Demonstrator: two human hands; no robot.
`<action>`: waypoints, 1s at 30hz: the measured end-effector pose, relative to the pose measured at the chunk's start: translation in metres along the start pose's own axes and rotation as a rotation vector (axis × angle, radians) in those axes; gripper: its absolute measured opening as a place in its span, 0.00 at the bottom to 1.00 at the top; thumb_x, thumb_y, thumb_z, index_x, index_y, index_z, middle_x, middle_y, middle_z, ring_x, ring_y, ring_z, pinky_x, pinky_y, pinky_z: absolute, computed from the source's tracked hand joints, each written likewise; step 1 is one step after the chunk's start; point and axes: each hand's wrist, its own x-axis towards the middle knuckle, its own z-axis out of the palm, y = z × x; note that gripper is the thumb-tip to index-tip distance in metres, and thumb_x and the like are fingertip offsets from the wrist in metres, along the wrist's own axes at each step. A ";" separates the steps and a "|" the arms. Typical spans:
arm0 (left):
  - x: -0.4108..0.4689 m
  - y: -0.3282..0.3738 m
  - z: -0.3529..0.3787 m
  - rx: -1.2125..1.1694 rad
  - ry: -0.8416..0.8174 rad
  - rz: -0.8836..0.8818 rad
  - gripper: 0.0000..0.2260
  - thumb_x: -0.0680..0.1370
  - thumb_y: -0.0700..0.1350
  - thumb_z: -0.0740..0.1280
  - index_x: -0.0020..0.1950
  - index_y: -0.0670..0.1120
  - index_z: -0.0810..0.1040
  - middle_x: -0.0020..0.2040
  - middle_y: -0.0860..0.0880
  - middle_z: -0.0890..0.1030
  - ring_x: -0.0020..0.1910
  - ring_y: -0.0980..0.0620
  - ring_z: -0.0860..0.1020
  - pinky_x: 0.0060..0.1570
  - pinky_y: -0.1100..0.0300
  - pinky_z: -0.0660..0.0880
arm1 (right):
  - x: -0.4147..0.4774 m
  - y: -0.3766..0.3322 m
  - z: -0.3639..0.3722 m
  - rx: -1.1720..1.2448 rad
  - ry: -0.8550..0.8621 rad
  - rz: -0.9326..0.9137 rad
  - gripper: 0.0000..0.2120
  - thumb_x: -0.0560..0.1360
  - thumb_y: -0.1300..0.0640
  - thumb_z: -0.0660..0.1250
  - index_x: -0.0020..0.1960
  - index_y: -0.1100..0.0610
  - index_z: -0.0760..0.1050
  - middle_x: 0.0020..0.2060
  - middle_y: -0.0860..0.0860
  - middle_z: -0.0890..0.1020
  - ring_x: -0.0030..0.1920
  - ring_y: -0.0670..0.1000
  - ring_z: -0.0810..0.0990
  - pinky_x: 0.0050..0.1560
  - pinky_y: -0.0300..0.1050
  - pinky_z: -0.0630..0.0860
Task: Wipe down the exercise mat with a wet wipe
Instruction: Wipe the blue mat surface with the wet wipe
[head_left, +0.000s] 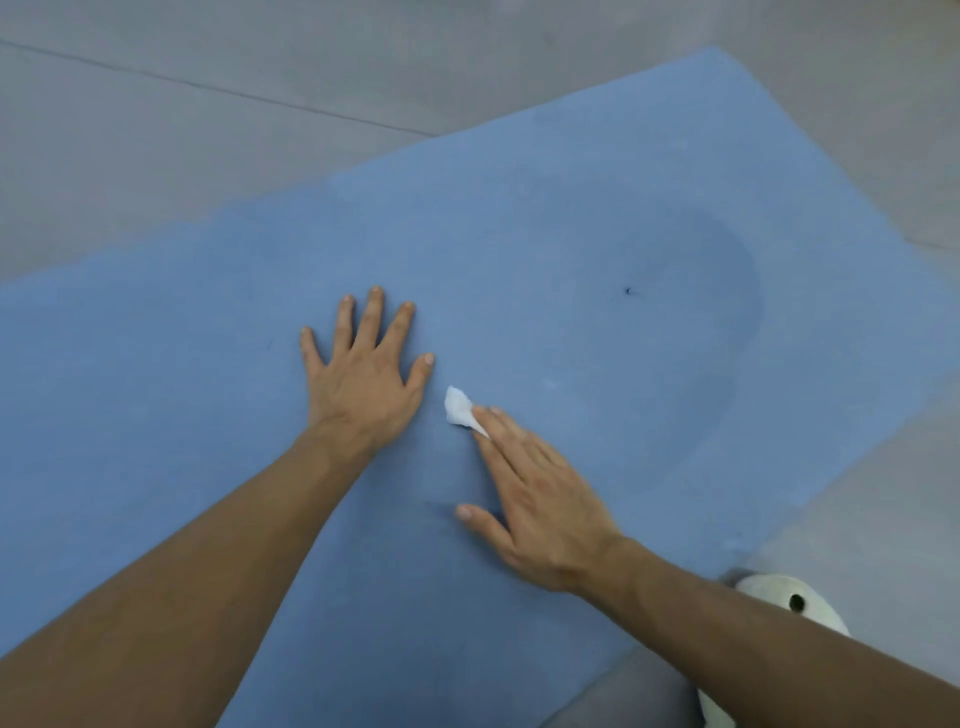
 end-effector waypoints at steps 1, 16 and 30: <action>0.006 0.000 -0.001 0.002 -0.009 0.004 0.30 0.83 0.65 0.49 0.83 0.60 0.50 0.85 0.55 0.44 0.83 0.50 0.42 0.77 0.34 0.44 | 0.003 0.009 -0.004 -0.010 0.006 0.039 0.39 0.83 0.34 0.47 0.83 0.59 0.50 0.83 0.52 0.51 0.83 0.49 0.48 0.81 0.48 0.50; 0.022 0.008 0.009 0.031 0.068 -0.019 0.31 0.80 0.65 0.45 0.84 0.60 0.49 0.85 0.53 0.43 0.83 0.49 0.41 0.77 0.34 0.40 | 0.082 0.059 -0.027 0.117 0.129 0.271 0.40 0.81 0.34 0.45 0.84 0.56 0.41 0.83 0.48 0.41 0.82 0.47 0.40 0.82 0.45 0.44; 0.024 0.006 0.009 0.073 0.046 -0.008 0.33 0.79 0.65 0.41 0.84 0.58 0.45 0.85 0.50 0.40 0.83 0.48 0.38 0.77 0.34 0.40 | 0.149 0.118 -0.061 0.127 0.182 0.382 0.39 0.82 0.38 0.50 0.84 0.59 0.43 0.84 0.51 0.46 0.83 0.50 0.46 0.82 0.48 0.47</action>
